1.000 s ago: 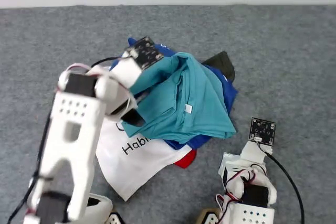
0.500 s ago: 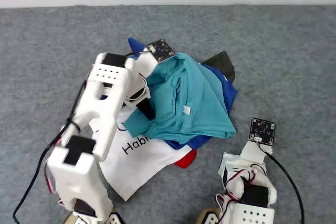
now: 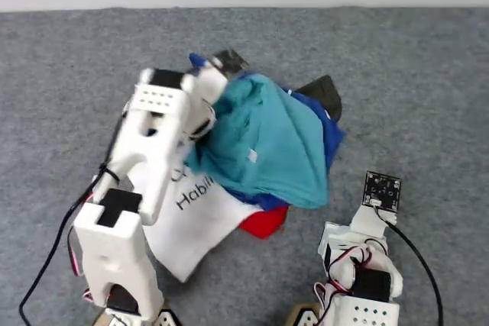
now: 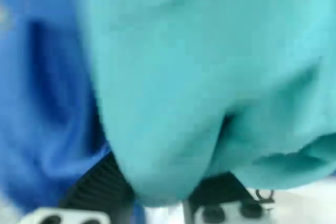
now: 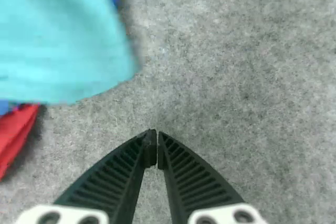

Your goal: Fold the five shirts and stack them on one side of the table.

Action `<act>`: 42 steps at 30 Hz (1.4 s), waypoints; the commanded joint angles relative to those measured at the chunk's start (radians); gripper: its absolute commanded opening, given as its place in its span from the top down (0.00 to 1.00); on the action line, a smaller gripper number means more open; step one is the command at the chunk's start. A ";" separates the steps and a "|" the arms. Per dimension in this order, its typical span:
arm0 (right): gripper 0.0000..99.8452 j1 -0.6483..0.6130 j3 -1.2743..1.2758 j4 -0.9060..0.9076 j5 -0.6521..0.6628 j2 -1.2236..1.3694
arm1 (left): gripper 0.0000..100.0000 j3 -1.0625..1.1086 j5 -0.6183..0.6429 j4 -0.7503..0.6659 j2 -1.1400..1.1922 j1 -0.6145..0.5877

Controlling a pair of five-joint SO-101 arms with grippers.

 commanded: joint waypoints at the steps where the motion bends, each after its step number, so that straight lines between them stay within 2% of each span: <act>1: 0.99 0.001 0.015 0.002 -0.008 -0.007 | 0.99 -0.188 0.015 0.049 -0.091 -0.106; 9: 0.99 0.001 0.015 0.002 -0.008 -0.007 | 0.99 -0.340 0.014 0.066 -0.245 -0.298; 16: 0.99 0.001 0.015 0.002 -0.008 -0.007 | 0.99 -0.433 0.014 0.061 -0.292 -0.552; 22: 0.99 0.001 0.015 0.002 -0.008 -0.007 | 0.99 -0.461 0.014 -0.046 -0.295 -0.772; 28: 0.99 0.001 0.015 0.002 -0.008 -0.007 | 0.99 -0.426 0.014 -0.153 -0.290 -0.933; 36: 0.99 0.001 0.015 0.002 -0.008 -0.007 | 0.99 -0.272 0.009 -0.256 -0.292 -1.014; 38: 0.99 0.001 0.015 0.002 -0.008 -0.007 | 0.98 -0.257 -0.023 -0.224 -0.299 -1.028; 39: 0.99 0.001 0.015 0.002 -0.008 -0.007 | 0.95 -0.260 -0.078 -0.190 -0.299 -1.033; 42: 0.99 0.001 0.015 0.002 -0.008 -0.007 | 0.82 -0.288 -0.209 -0.054 -0.299 -1.037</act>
